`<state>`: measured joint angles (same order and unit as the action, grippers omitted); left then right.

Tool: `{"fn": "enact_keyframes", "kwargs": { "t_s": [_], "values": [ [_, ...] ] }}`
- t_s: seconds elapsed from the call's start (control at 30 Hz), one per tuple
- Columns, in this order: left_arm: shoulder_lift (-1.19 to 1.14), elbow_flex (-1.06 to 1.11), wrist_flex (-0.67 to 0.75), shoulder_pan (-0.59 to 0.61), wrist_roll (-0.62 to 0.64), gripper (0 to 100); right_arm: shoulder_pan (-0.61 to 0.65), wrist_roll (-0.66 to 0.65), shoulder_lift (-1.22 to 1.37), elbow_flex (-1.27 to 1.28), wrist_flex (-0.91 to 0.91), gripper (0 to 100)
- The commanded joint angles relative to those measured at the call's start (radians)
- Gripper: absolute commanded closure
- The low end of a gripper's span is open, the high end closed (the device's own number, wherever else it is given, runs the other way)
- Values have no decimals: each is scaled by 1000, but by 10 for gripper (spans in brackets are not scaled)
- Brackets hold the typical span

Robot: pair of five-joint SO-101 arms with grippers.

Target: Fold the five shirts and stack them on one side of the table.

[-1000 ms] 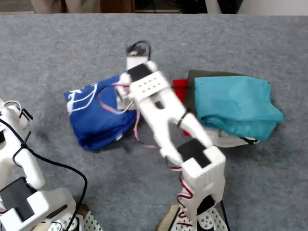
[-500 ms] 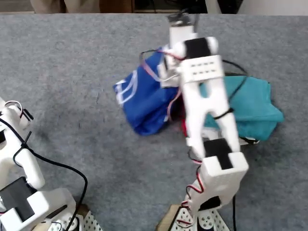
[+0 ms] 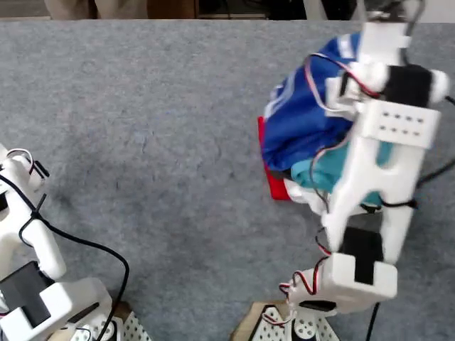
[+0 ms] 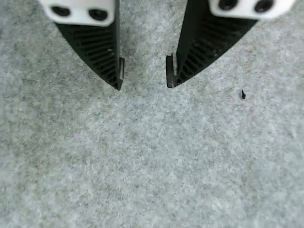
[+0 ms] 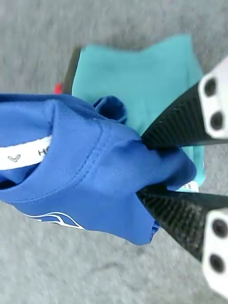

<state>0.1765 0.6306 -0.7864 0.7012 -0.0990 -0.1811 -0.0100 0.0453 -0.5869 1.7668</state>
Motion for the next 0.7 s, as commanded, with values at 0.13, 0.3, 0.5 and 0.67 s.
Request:
{"fn": "enact_keyframes", "kwargs": {
  "t_s": [0.13, 0.3, 0.5, 0.67],
  "values": [
    [4, -41, 11, -12, -11, 847, -162, -92, -79, 110, 14, 994],
    [2, -34, 17, -12, -11, 847, -206, -133, -81, 171, 14, 993],
    [2, -32, 17, -12, -11, 847, -260, -210, -88, 234, 15, 821],
    [2, -32, 17, -14, -11, 847, -294, -242, -140, 236, 18, 536]
  ]
}}
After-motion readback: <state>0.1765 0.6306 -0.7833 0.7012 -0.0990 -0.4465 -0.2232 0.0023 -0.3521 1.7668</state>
